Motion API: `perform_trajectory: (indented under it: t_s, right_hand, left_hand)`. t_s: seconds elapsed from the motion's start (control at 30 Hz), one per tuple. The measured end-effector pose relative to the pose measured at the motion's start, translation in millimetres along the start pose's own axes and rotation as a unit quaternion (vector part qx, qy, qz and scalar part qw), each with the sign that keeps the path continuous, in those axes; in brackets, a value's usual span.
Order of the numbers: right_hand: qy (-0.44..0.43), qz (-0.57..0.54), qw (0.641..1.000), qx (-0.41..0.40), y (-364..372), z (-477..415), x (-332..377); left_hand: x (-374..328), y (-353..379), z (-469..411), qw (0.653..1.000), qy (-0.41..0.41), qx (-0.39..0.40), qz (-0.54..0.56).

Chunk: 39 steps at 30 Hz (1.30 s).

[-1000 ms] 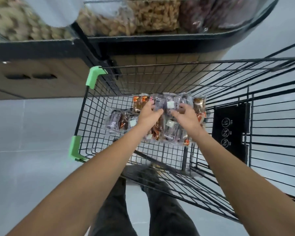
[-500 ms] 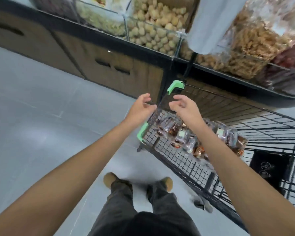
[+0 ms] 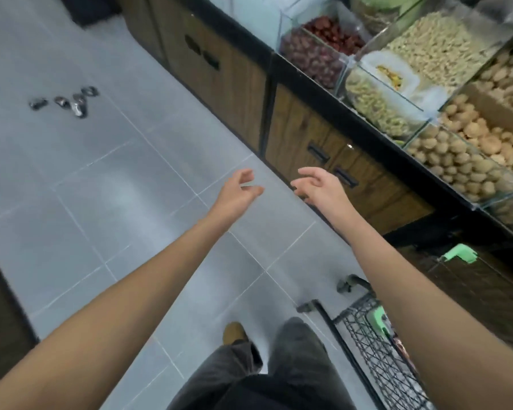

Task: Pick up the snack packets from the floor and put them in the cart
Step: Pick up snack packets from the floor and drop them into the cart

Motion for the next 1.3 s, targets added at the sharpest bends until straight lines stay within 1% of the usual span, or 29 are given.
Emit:
perform_trajectory:
  t_s: [0.07,0.3,0.43,0.53,0.67,0.8,1.03,1.2,1.3]
  right_hand:
    - [-0.007,0.02,0.999,0.029,32,-26,22]
    - [-0.041,0.037,0.991,0.123,145,-125,94]
    - [-0.064,0.049,0.982,0.173,205,-194,138]
    - [-0.066,0.043,0.975,0.207,245,-248,175]
    - [-0.06,0.045,0.962,0.262,295,-311,224]
    - [-0.076,0.065,0.949,0.3,343,-367,276]
    - [-0.095,0.085,0.926,0.355,438,-433,345]
    - [-0.091,0.113,0.916,0.375,513,-480,374]
    - [-0.096,0.117,0.916,0.373,552,-511,395]
  left_hand:
    - [0,-39,-10,0.999,-0.001,-0.029,0.019]
    - [0,-164,-53,0.99,-0.015,-0.128,0.057]
    - [-6,-237,-93,0.981,-0.019,-0.183,0.067]
    - [-13,-291,-128,0.972,-0.034,-0.218,0.076]
    - [-24,-359,-170,0.957,-0.056,-0.264,0.104]
    - [-36,-420,-202,0.933,-0.059,-0.314,0.164]
    - [-37,-519,-242,0.906,-0.055,-0.366,0.205]
    - [-17,-602,-282,0.899,-0.065,-0.38,0.209]
    - [-10,-657,-311,0.897,-0.058,-0.383,0.211]
Point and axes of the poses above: each hand's wrist, its own z-axis away from the middle knuckle, its own y-axis out of the palm, x = y × z, the point moved 4 cm from there along -z, towards the middle knuckle, and after that the axes turned 5 degrees about x, right-handed, at the moved point
